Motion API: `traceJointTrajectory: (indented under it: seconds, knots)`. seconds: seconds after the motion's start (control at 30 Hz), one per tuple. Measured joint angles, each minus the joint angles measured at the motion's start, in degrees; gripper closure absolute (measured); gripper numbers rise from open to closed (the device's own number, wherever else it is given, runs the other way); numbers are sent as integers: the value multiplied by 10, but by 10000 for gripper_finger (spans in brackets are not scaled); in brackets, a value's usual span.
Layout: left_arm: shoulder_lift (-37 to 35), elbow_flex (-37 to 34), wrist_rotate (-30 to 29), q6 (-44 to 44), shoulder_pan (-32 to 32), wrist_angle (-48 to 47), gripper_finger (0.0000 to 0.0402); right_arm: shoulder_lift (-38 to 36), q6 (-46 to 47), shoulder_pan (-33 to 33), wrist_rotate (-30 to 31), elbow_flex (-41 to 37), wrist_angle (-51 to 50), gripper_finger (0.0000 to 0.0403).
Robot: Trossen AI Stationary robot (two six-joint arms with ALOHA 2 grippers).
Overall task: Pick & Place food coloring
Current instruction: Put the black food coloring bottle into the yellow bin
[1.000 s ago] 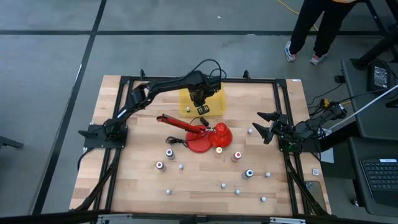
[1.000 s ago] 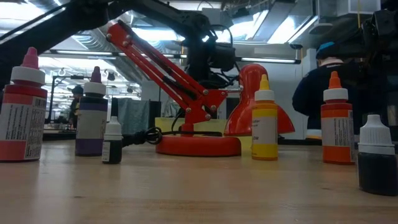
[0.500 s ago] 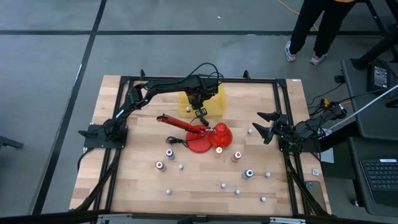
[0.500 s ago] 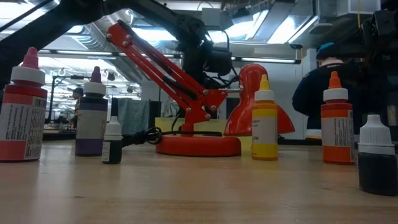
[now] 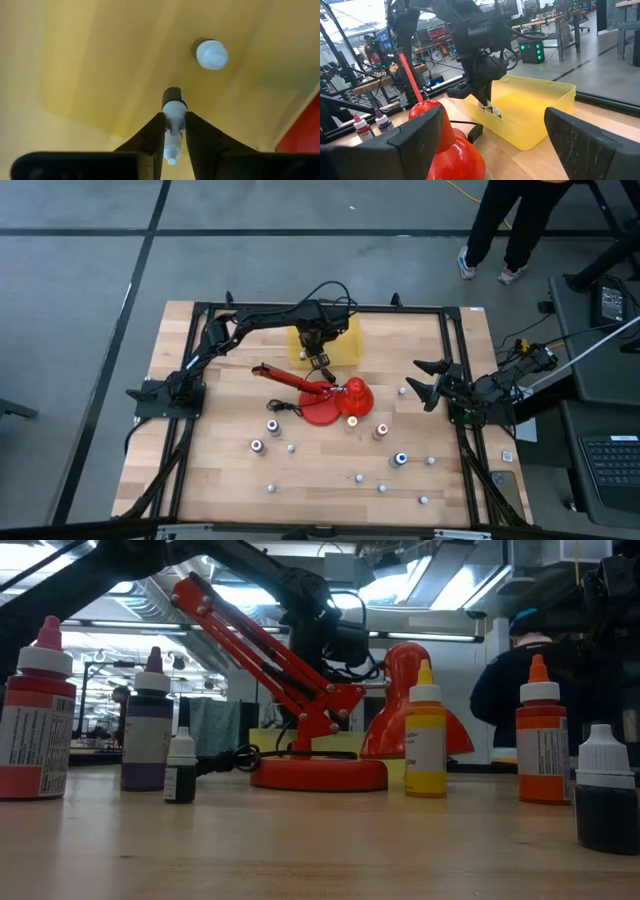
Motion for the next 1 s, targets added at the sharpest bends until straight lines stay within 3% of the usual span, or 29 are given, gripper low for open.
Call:
traceJointTrajectory:
  seconds: [0.2,0.6,1.0]
  knots:
    - [0,0,31,0,1,1,310,0,0,0,0,0,0,56]
    - [-40,2,31,-18,9,-1,306,0,0,0,0,0,0,56]
    - [-186,-29,16,-45,-8,4,308,0,0,0,0,0,0,56]
